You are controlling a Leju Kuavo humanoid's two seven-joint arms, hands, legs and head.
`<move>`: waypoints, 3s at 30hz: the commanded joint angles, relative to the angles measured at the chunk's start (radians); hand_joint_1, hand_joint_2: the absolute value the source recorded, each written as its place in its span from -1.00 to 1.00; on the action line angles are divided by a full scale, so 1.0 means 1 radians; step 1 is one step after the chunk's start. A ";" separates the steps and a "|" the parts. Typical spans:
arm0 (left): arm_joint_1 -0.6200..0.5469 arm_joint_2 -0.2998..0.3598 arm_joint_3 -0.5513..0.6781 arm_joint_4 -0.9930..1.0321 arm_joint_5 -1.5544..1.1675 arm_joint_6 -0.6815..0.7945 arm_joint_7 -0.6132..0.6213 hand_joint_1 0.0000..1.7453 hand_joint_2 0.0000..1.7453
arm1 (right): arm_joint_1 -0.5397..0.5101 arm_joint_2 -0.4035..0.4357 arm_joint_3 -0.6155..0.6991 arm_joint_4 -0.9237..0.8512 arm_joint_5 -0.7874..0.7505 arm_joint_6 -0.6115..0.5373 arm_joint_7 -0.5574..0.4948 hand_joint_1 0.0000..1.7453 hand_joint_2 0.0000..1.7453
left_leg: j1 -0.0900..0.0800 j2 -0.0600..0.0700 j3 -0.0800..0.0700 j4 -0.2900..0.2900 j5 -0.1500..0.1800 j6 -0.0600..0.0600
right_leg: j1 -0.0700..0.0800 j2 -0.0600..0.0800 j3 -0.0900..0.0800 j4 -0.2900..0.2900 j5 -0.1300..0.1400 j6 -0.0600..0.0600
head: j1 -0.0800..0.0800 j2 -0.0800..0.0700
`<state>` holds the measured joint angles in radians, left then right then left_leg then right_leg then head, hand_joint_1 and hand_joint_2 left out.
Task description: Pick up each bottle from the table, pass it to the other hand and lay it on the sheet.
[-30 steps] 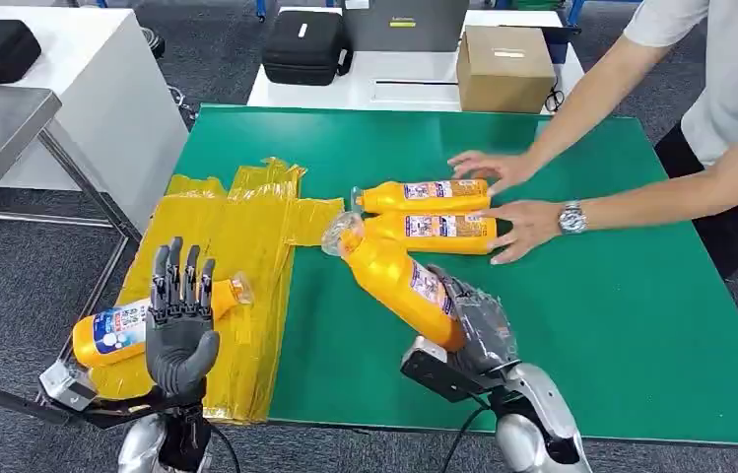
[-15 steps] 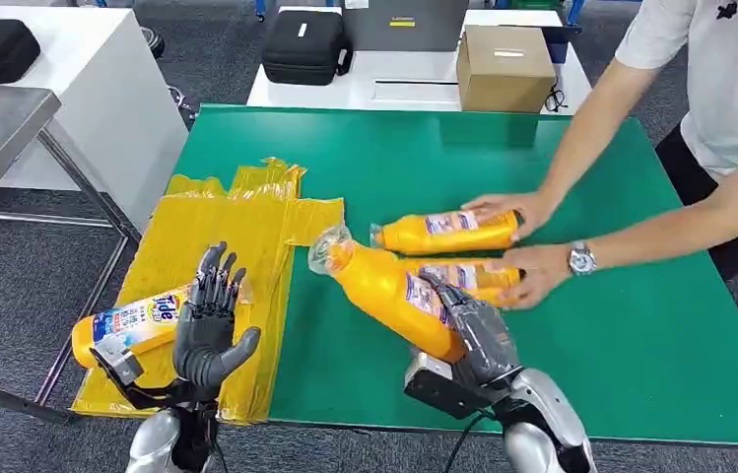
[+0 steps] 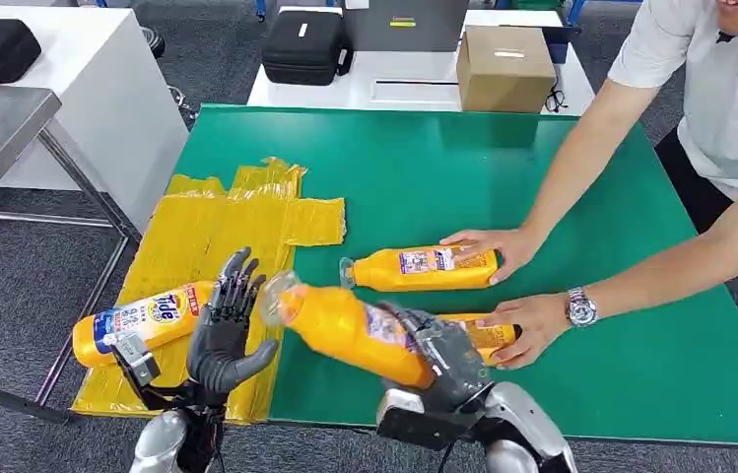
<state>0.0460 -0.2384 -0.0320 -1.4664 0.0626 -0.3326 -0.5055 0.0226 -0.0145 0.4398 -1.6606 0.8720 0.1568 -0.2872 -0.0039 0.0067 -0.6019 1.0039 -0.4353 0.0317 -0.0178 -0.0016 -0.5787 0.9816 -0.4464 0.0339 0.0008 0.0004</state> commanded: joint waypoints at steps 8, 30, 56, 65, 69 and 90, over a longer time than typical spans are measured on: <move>0.006 0.064 -0.108 0.023 -0.048 -0.046 0.092 -1.00 1.00 | -0.091 -0.026 0.163 0.159 0.002 -0.025 -0.030 1.00 1.00 | 0.002 0.001 0.005 -0.001 -0.001 -0.002 | 0.002 0.001 0.006 -0.003 0.000 -0.002 | 0.000 0.000; 0.017 0.098 -0.179 0.037 -0.061 -0.072 0.140 -1.00 1.00 | -0.180 -0.051 0.265 0.205 -0.016 -0.045 -0.009 1.00 1.00 | 0.000 0.001 0.001 -0.001 0.000 -0.001 | 0.000 0.001 0.001 -0.001 0.000 -0.001 | 0.000 0.000; 0.002 0.124 -0.212 0.011 -0.099 -0.061 0.035 0.98 1.00 | -0.197 -0.053 0.328 0.329 0.001 0.005 0.050 -1.00 1.00 | 0.001 -0.002 0.003 -0.001 0.000 -0.002 | 0.001 -0.002 0.004 -0.002 -0.001 -0.001 | 0.000 0.000; 0.003 0.118 -0.204 0.002 -0.093 -0.060 0.013 0.96 1.00 | -0.208 -0.052 0.329 0.344 0.004 0.008 0.058 -1.00 1.00 | 0.002 -0.001 0.003 0.000 0.000 -0.002 | 0.001 -0.001 0.003 -0.001 -0.001 -0.002 | 0.000 0.000; 0.017 0.109 -0.186 -0.022 -0.087 -0.053 -0.022 0.98 1.00 | -0.204 -0.045 0.294 0.341 0.022 -0.029 0.103 -1.00 1.00 | 0.001 -0.001 0.002 0.000 0.000 -0.001 | 0.001 0.000 0.002 -0.001 0.000 -0.001 | 0.000 0.000; 0.071 0.094 -0.092 -0.194 -0.080 -0.051 -0.070 0.94 1.00 | -0.162 -0.057 0.132 0.183 0.134 -0.224 0.158 -1.00 1.00 | 0.002 -0.001 0.002 0.001 -0.001 -0.002 | 0.002 0.000 0.002 0.000 -0.001 -0.001 | 0.000 0.000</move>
<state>0.0990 -0.1415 -0.2064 -1.5611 -0.0172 -0.3971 -0.5532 -0.1447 -0.0591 0.6973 -1.3852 0.9682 0.0296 -0.1239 -0.0039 0.0069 -0.6019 1.0040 -0.4352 0.0317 -0.0178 -0.0016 -0.5790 0.9817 -0.4464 0.0339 0.0011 0.0004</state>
